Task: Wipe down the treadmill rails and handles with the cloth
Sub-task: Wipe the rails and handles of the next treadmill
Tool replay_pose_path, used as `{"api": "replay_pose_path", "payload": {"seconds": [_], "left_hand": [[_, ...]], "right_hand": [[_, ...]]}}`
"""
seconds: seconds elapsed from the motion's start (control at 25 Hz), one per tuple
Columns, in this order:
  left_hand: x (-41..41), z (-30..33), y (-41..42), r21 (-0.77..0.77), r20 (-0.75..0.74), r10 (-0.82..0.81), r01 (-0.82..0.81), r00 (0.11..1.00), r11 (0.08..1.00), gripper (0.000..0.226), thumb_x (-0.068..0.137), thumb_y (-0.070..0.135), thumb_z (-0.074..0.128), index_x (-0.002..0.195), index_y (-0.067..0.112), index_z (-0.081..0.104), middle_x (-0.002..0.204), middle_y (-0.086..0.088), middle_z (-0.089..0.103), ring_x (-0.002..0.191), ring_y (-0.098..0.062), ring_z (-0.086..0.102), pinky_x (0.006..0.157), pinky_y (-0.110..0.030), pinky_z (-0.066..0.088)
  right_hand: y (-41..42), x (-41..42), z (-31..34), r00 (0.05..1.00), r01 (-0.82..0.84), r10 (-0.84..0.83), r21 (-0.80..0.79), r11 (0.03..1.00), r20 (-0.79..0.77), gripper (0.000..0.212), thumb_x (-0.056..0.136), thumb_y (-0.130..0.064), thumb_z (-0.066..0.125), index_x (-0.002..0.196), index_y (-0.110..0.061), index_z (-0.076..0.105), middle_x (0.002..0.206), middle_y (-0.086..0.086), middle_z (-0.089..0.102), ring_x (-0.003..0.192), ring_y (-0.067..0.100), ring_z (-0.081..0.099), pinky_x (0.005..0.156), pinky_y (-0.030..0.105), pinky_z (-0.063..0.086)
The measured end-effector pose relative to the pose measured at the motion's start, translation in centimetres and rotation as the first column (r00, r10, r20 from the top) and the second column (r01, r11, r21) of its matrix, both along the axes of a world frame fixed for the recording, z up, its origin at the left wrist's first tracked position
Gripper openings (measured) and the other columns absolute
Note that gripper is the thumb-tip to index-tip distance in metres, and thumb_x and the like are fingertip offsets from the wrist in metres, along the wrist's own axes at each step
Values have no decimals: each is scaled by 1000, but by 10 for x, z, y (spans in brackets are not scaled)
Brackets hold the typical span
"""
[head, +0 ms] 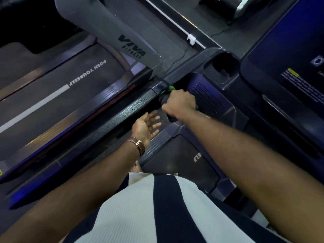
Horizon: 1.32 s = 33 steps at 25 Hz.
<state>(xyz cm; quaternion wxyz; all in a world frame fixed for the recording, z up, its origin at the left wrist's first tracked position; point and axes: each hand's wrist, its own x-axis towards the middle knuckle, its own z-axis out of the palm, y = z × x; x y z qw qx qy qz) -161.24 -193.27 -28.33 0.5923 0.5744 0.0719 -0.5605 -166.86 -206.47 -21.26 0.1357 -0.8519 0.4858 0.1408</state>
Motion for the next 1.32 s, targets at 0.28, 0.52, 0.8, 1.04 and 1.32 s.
{"api": "replay_pose_path", "payload": {"seconds": [0.28, 0.52, 0.8, 1.04, 1.32], "left_hand": [[-19, -5, -13, -3, -6, -11, 11, 1000, 1000, 42, 100, 43, 33, 119, 23, 65, 107, 4, 67, 89, -16, 60, 77, -32, 42], [-18, -1, -23, -55, 23, -14, 15, 1000, 998, 44, 100, 42, 32, 121, 23, 66, 113, 3, 68, 91, -16, 60, 85, -36, 41], [-31, -7, -27, 3, -18, 52, -52, 998, 999, 31, 99, 41, 38, 100, 24, 64, 100, 4, 67, 84, -17, 61, 79, -34, 42], [-47, -8, -31, 0, -54, 25, -25, 998, 1000, 32, 97, 39, 39, 88, 18, 62, 84, 0, 73, 82, -21, 67, 73, -33, 42], [-50, 4, -31, -115, -86, 0, -10, 996, 993, 31, 99, 39, 38, 104, 23, 64, 106, 1, 66, 79, -16, 60, 77, -33, 45]], "right_hand": [[-9, -26, 6, 974, 95, -93, 0, 995, 205, 38, 82, -34, 64, 113, -11, 63, 117, 17, 65, 109, 40, 61, 85, 40, 50], [-3, -111, 13, 981, -66, 53, -62, 996, -187, 78, 69, -42, 81, 129, -9, 44, 122, 13, 63, 111, 35, 63, 84, 39, 51], [-9, -26, 4, 997, -67, 68, 25, 997, -41, 61, 67, -43, 80, 118, -16, 60, 119, 8, 67, 108, 29, 66, 79, 32, 50], [8, -71, -21, 933, -348, 356, -382, 856, -54, 63, 85, -28, 58, 142, -6, 42, 112, 17, 64, 90, 34, 66, 72, 41, 52], [31, -133, 12, 932, -363, 315, -497, 788, -182, 45, 87, -10, 30, 114, -7, 65, 88, 17, 70, 73, 31, 67, 62, 35, 54]]}}
